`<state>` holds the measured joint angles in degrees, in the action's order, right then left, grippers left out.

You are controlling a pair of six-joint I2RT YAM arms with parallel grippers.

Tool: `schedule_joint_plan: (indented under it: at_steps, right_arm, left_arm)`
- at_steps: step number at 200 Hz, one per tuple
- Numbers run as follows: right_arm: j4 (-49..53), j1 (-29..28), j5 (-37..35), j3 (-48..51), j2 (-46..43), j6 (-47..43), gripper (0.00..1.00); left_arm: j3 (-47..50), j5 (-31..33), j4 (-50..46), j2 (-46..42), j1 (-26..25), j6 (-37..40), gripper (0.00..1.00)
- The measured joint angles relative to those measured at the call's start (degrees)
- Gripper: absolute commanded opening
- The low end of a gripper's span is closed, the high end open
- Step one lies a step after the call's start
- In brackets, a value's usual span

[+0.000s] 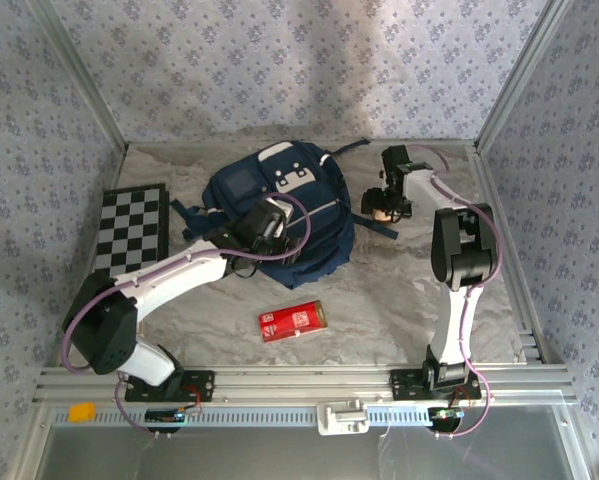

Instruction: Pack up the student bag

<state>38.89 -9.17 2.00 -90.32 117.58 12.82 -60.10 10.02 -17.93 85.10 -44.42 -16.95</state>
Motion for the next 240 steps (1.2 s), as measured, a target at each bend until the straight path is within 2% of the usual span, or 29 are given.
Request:
schedule_joint_plan:
  at_steps: [54, 98, 129, 173, 204, 240]
  right_arm:
    - [-0.09, 0.31, -0.48, 0.02, 0.39, -1.53, 0.60]
    - [0.04, 0.31, -0.96, 0.15, 0.04, -1.77, 0.54]
    - [0.00, 0.31, -1.16, 2.84, -3.17, -1.73, 0.53]
    - [-0.20, 0.31, -0.61, 9.25, -13.00, -0.24, 0.52]
    - [-0.28, 0.31, 1.07, 13.18, -18.08, 1.40, 0.52]
    - [-0.28, 0.28, 2.99, 15.52, -20.15, 2.84, 0.51]
  left_arm:
    - [-0.22, 0.85, -0.17, 0.72, 0.00, 2.03, 0.79]
    - [-0.31, 0.94, 0.00, 1.07, 0.00, 3.91, 0.79]
    - [-0.42, 0.04, 0.83, 1.40, -0.02, 7.32, 0.79]
    - [-3.48, -3.85, 1.51, 4.72, -0.81, 13.75, 0.80]
    - [-7.41, -6.47, 1.40, 9.33, -1.88, 17.31, 0.71]
    - [-13.05, -5.44, 1.01, 16.44, -2.75, 18.45, 0.70]
